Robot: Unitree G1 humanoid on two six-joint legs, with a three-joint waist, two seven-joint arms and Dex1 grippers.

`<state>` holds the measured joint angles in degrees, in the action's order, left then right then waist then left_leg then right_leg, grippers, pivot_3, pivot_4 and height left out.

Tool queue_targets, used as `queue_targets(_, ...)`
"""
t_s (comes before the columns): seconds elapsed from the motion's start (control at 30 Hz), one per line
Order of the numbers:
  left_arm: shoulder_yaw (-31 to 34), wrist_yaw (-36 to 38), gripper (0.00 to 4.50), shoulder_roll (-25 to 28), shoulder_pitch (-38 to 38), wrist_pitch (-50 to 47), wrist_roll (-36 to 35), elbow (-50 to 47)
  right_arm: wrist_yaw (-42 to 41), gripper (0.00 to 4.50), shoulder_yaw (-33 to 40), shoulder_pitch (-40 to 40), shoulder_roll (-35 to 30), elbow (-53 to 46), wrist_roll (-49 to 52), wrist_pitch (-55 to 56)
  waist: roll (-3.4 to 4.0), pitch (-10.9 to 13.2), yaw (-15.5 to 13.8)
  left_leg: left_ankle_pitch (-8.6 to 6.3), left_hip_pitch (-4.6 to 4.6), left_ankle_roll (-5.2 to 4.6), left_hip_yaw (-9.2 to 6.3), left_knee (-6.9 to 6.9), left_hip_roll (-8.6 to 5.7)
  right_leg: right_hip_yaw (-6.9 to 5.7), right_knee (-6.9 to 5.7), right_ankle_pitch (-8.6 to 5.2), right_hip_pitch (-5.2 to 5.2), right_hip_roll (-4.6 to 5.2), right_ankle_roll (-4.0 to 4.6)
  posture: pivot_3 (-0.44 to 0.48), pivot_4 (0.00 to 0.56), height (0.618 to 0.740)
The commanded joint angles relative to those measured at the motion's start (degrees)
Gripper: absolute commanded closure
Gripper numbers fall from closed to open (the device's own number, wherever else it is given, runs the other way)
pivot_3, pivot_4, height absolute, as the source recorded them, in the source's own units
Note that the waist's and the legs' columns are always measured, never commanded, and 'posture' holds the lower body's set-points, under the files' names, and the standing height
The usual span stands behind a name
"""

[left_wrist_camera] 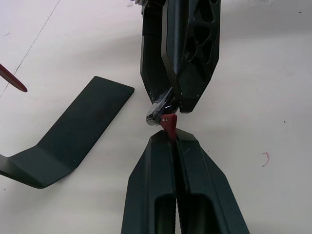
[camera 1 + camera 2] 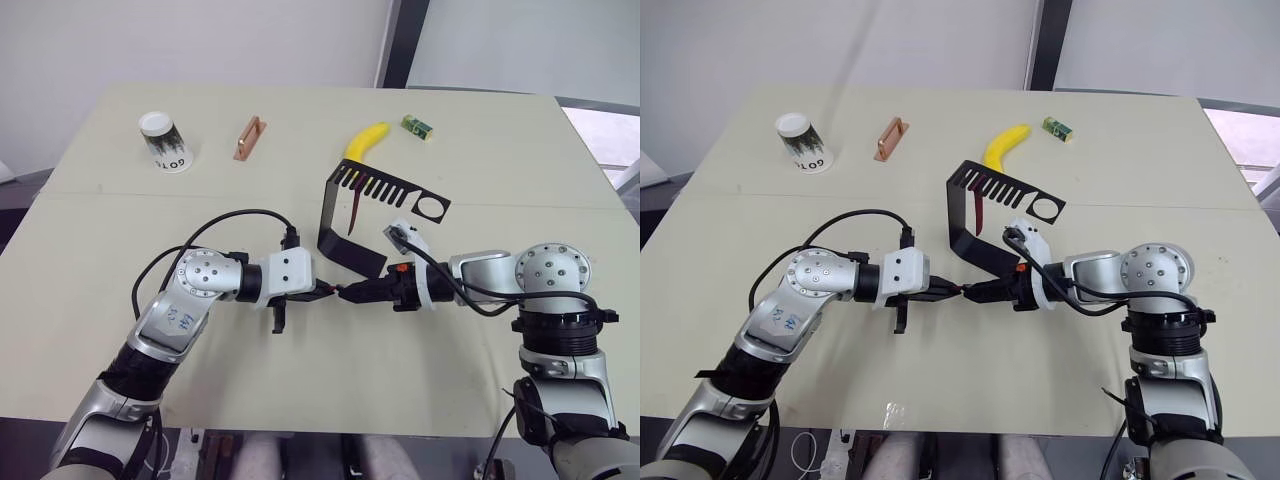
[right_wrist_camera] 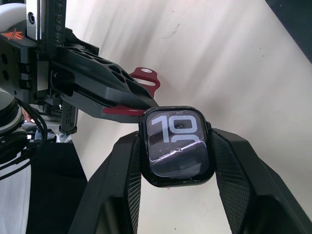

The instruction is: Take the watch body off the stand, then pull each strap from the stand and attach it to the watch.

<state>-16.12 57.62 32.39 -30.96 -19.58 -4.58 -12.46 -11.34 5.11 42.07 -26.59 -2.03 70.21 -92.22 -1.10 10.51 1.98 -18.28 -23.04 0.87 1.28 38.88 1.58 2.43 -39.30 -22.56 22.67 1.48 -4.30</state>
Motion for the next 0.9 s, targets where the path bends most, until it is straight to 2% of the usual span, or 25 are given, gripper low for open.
queue_targets(0.03,-0.4,-0.5,4.5,-1.2,-1.2,1.0,-0.5,-0.9,-0.8,2.89,-0.3,1.7,0.7,-1.9,3.1,-0.3,0.0,0.0,0.0,0.0,0.0,0.0,0.0,0.02,0.0,0.0,-0.01,0.0,0.0,0.0,0.0,0.0,0.15,0.74)
queue_targets(0.9,-0.1,-1.5,4.5,-3.7,-2.9,-2.0,-0.3,-1.0,-2.9,2.89,-1.4,1.2,-0.2,-4.8,1.0,-0.3,0.0,0.0,-0.2,-0.01,-0.05,-0.02,-0.05,0.14,0.0,-0.05,-0.11,0.0,0.01,0.0,0.0,0.0,0.15,0.74)
